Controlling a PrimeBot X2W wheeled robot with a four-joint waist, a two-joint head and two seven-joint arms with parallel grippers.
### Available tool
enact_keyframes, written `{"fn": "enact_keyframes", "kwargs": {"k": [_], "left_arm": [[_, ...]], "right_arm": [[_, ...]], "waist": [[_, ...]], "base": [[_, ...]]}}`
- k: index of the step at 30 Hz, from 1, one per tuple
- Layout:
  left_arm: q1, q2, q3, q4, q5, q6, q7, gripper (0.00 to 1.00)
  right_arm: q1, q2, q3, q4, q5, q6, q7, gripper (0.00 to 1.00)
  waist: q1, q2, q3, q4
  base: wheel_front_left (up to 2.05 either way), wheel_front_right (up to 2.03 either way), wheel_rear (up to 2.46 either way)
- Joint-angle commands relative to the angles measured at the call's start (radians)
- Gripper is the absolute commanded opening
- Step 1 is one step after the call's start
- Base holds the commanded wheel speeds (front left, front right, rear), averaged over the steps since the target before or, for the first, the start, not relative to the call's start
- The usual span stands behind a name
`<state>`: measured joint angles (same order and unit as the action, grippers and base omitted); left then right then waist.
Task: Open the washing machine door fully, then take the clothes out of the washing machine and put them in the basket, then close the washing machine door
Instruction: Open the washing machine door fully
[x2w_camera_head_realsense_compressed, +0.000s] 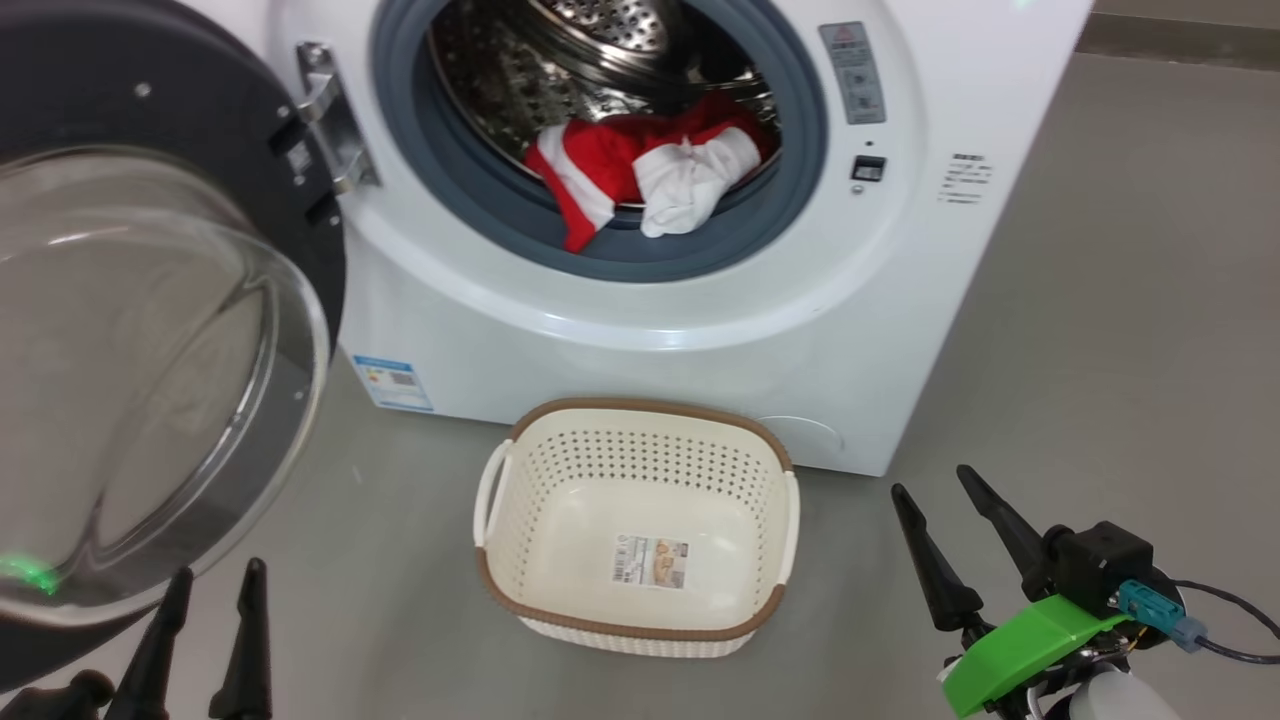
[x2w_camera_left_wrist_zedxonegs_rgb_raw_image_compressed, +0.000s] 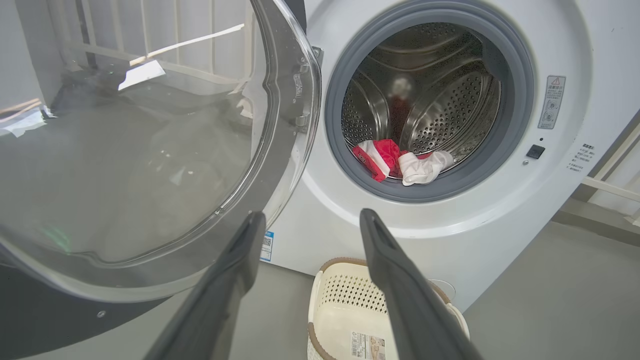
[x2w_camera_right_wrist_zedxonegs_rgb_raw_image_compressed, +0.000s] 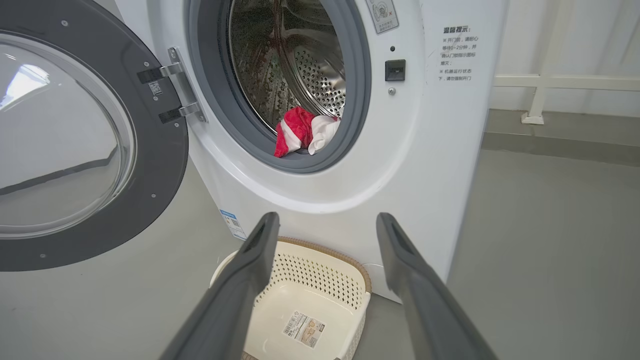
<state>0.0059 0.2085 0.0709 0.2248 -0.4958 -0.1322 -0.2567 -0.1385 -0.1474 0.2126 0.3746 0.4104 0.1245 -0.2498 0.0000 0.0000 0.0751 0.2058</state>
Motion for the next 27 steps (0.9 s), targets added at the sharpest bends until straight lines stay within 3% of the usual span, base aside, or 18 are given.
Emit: {"fn": "enact_keyframes", "kwargs": {"k": [1, 11, 27], "left_arm": [[-0.01, 0.032, 0.025, -0.034, -0.003, 0.002, -0.005, 1.0], [0.013, 0.047, -0.052, -0.082, -0.004, 0.002, -0.005, 1.0], [0.043, 0.021, -0.06, -0.113, 0.004, 0.002, -0.005, 1.0]], "right_arm": [[0.005, -0.002, 0.01, -0.029, -0.007, 0.006, -0.012, 1.0], [0.031, -0.007, -0.033, -0.047, -0.011, 0.006, -0.012, 1.0], [0.058, -0.011, -0.097, -0.077, -0.019, 0.006, -0.012, 1.0]], "waist": [[0.0, 0.0, -0.004, -0.04], [0.0, 0.0, -0.012, -0.139], [0.0, 0.0, -0.01, -0.256]], "base": [[0.0, 0.0, 0.0], [0.0, 0.0, 0.0], [0.0, 0.0, 0.0]]}}
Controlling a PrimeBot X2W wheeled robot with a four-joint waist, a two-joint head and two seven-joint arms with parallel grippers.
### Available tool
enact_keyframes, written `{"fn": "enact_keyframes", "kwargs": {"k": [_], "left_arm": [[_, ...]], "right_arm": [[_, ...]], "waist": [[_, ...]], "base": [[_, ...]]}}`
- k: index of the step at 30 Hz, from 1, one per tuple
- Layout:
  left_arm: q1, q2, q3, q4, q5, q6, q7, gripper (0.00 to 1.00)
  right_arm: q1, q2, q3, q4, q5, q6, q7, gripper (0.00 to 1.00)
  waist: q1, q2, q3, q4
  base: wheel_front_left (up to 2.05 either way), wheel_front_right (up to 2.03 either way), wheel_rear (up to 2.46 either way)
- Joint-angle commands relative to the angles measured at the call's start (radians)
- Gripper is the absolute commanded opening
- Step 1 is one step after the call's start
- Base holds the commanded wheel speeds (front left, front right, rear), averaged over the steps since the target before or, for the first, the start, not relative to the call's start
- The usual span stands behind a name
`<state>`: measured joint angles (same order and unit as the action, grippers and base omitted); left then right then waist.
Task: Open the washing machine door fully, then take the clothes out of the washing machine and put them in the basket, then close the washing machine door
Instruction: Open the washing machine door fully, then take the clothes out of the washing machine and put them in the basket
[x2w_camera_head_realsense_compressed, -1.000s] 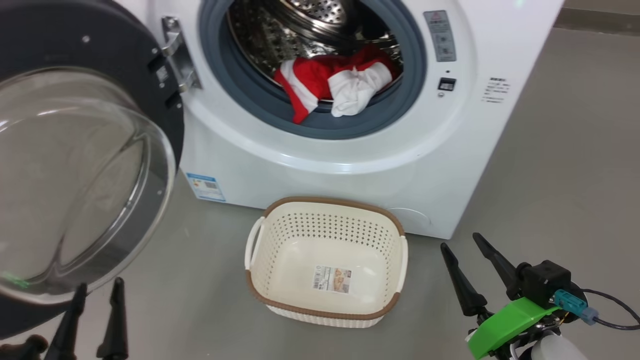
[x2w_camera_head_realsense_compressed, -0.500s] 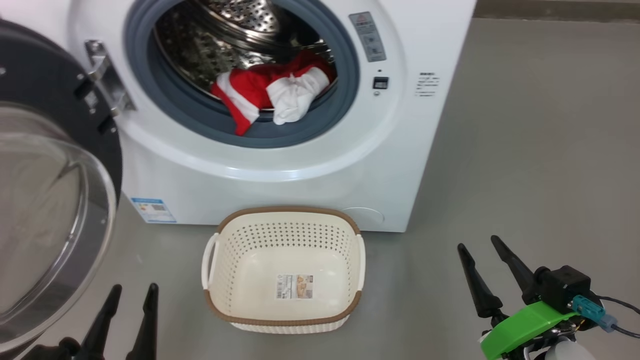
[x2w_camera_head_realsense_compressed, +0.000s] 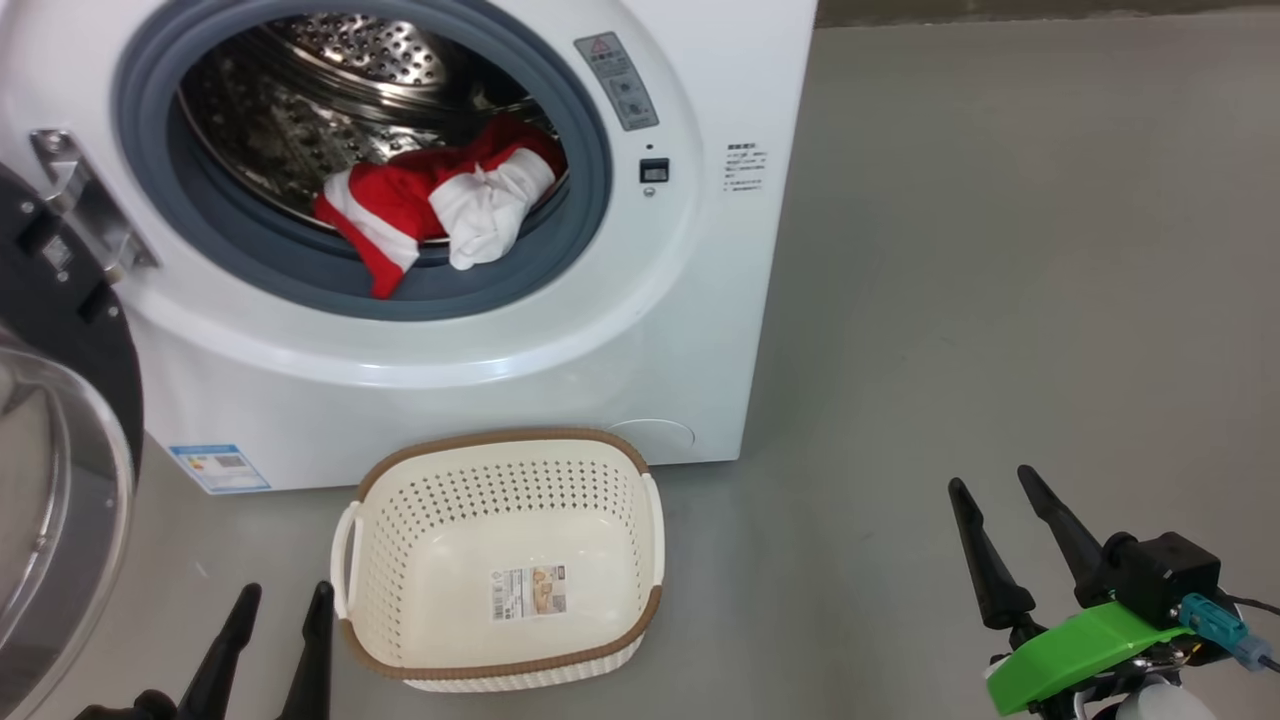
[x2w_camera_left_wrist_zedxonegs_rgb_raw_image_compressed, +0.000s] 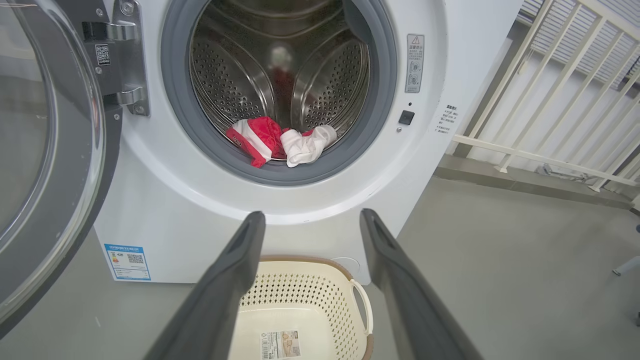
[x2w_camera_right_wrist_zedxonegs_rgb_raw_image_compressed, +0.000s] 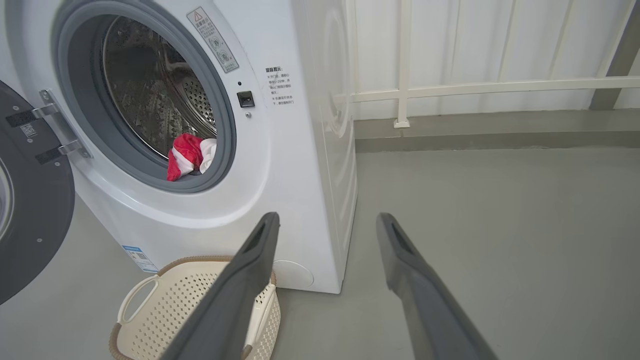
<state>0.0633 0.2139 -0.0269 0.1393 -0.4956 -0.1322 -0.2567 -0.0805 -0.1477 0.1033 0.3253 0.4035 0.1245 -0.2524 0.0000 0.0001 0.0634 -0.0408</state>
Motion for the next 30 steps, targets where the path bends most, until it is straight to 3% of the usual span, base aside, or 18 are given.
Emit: {"fn": "enact_keyframes", "kwargs": {"k": [1, 30], "left_arm": [[-0.016, 0.015, 0.037, -0.028, 0.004, 0.002, -0.005, 1.0], [-0.033, 0.018, 0.058, -0.037, 0.035, 0.002, -0.005, 1.0]], "right_arm": [[0.002, -0.011, 0.009, -0.029, -0.012, 0.006, -0.009, 1.0], [-0.005, 0.004, -0.007, -0.038, -0.026, 0.006, -0.009, 1.0]], "waist": [[0.0, -0.0001, 0.003, -0.011], [0.0, -0.0001, 0.014, -0.006]], "base": [[0.0, 0.0, 0.0], [0.0, 0.0, 0.0]]}}
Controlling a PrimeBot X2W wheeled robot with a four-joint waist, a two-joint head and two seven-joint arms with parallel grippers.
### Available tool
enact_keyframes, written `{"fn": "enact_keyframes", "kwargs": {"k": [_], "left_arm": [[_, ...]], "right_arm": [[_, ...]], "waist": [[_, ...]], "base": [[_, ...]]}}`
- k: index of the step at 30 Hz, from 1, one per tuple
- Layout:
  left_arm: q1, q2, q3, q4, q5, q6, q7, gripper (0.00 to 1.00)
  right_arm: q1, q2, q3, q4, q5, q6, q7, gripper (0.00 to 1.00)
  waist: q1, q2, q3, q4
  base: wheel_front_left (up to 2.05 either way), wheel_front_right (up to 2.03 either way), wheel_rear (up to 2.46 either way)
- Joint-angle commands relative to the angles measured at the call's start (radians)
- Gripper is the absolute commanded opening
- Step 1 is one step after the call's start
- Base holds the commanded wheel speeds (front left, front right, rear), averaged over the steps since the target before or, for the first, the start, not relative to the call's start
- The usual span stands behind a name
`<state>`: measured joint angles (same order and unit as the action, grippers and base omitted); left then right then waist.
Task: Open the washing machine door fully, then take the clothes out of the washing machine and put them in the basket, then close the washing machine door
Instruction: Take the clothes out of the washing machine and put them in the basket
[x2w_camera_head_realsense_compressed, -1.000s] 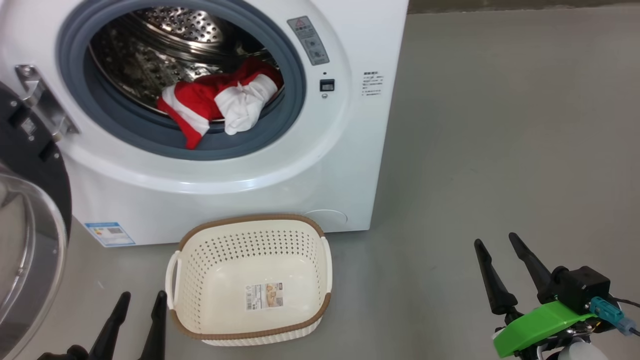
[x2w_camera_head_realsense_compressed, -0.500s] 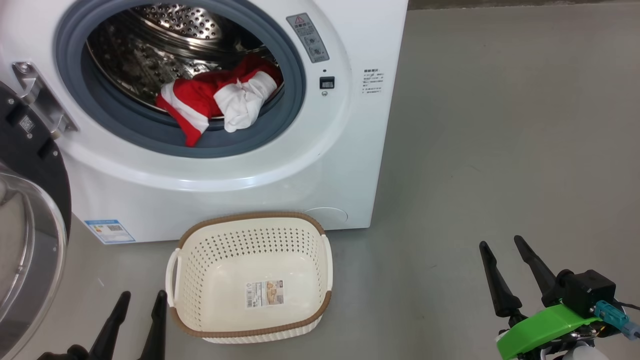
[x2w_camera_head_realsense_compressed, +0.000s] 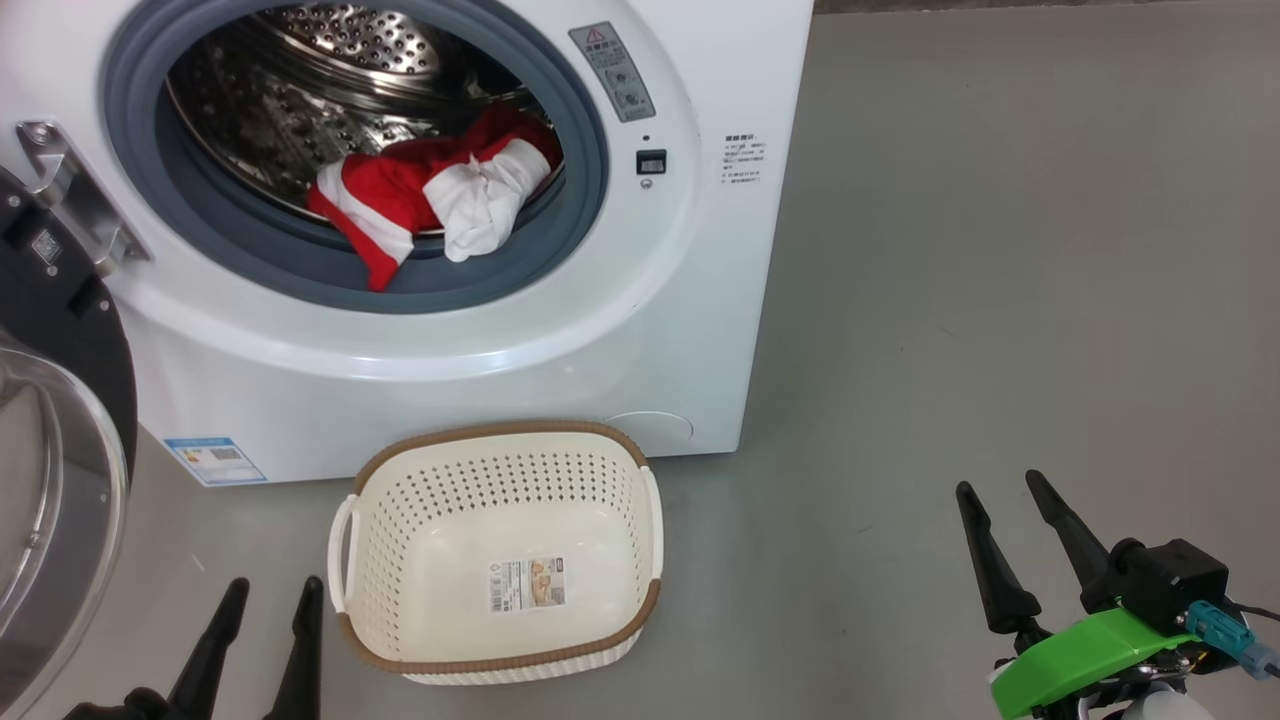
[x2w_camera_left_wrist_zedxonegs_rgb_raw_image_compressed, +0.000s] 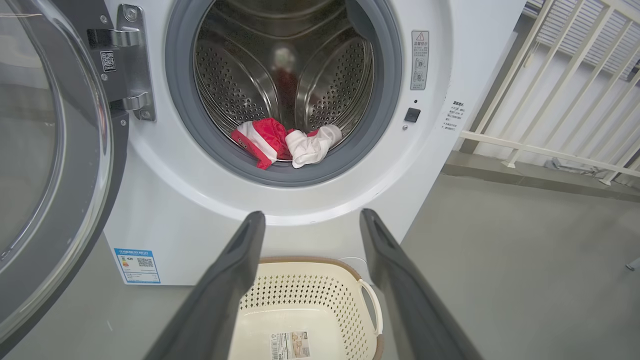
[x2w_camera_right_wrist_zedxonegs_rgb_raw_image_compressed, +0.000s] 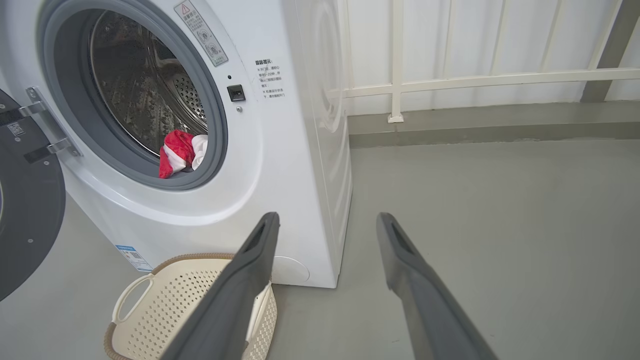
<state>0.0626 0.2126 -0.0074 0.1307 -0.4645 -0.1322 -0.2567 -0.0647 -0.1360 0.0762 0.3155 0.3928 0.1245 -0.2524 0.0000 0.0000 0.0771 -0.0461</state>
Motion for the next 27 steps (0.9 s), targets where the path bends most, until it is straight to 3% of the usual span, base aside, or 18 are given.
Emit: {"fn": "enact_keyframes", "kwargs": {"k": [1, 18, 27], "left_arm": [[-0.032, 0.02, 0.037, -0.028, 0.002, 0.002, -0.005, 1.0], [-0.042, 0.031, 0.016, -0.028, -0.014, 0.002, -0.005, 1.0], [-0.042, 0.038, -0.008, -0.036, -0.023, 0.002, -0.005, 1.0]], "right_arm": [[-0.022, -0.008, 0.02, -0.028, -0.015, 0.006, -0.009, 1.0], [-0.023, -0.004, 0.032, -0.027, -0.015, 0.006, -0.009, 1.0], [-0.025, -0.003, 0.038, -0.024, -0.012, 0.006, -0.009, 1.0]], "waist": [[0.0, 0.0, 0.001, -0.001], [0.0, 0.0, 0.008, 0.002], [0.0, 0.0, 0.014, 0.009]], "base": [[0.05, -0.2, 0.15], [0.82, -1.26, 0.45], [0.34, -0.34, 0.0]]}}
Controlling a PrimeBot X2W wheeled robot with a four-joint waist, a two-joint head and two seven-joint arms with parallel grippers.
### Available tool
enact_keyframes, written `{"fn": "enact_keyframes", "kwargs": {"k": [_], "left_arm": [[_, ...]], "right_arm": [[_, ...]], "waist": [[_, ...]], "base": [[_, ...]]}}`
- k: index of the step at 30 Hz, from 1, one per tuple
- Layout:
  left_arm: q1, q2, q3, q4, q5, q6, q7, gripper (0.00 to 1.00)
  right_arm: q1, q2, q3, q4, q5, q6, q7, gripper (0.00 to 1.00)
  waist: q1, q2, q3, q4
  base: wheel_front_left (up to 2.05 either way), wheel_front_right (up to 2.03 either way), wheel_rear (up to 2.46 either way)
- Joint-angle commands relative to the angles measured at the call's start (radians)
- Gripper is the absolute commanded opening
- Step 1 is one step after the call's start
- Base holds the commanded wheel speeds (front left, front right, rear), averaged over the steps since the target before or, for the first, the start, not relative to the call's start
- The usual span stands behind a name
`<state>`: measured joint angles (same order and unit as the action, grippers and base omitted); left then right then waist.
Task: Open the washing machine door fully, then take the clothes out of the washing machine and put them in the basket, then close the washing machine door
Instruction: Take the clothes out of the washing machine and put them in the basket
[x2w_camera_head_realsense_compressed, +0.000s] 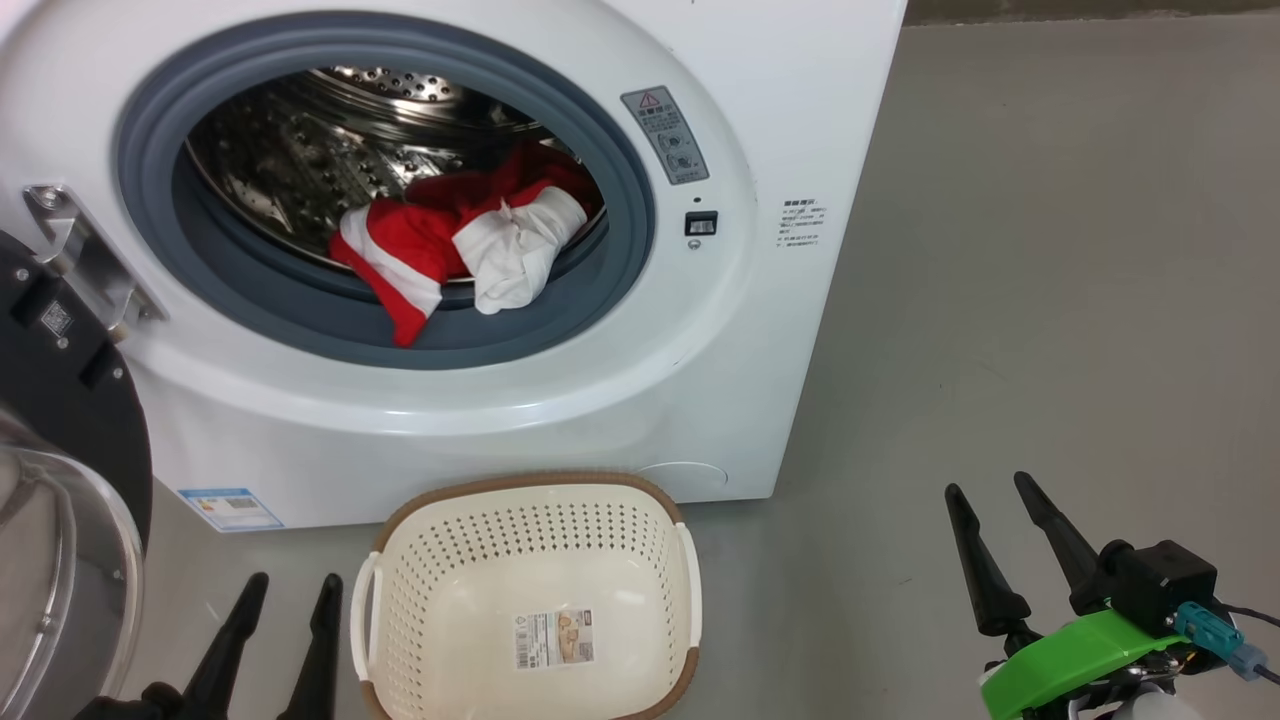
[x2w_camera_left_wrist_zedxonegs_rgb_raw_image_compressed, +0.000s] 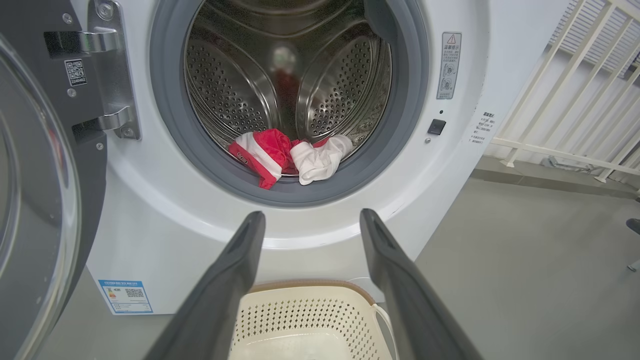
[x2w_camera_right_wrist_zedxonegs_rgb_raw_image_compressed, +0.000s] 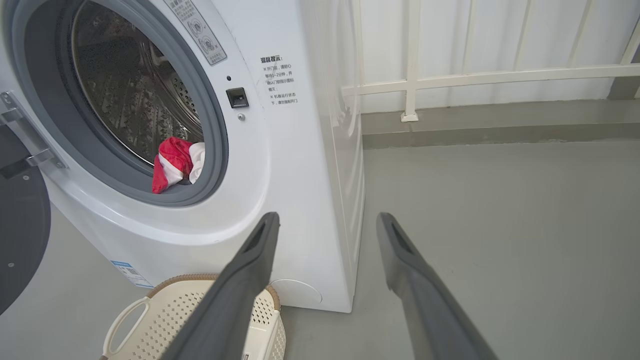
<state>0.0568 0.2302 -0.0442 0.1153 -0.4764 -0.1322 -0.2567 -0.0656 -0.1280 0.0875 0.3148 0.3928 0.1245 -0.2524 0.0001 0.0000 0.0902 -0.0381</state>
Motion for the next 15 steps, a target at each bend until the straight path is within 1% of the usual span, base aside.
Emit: {"fn": "enact_keyframes", "kwargs": {"k": [1, 9, 15], "left_arm": [[-0.036, 0.02, 0.027, -0.017, -0.012, 0.002, -0.005, 1.0], [-0.054, 0.007, 0.016, 0.012, -0.001, 0.002, -0.005, 1.0], [-0.147, -0.004, -0.047, 0.05, 0.013, 0.002, -0.005, 1.0]], "right_arm": [[-0.025, -0.011, 0.027, -0.023, -0.012, 0.006, -0.009, 1.0], [-0.028, -0.006, 0.03, -0.023, -0.012, 0.006, -0.009, 1.0], [-0.046, 0.006, 0.03, -0.027, -0.017, 0.006, -0.009, 1.0]], "waist": [[0.0, 0.0, 0.001, 0.001], [0.0, 0.0, 0.014, 0.0], [0.0, 0.0, 0.056, -0.001]], "base": [[0.0, 0.0, 0.0], [0.0, 0.0, 0.0], [0.0, 0.0, 0.0]]}}
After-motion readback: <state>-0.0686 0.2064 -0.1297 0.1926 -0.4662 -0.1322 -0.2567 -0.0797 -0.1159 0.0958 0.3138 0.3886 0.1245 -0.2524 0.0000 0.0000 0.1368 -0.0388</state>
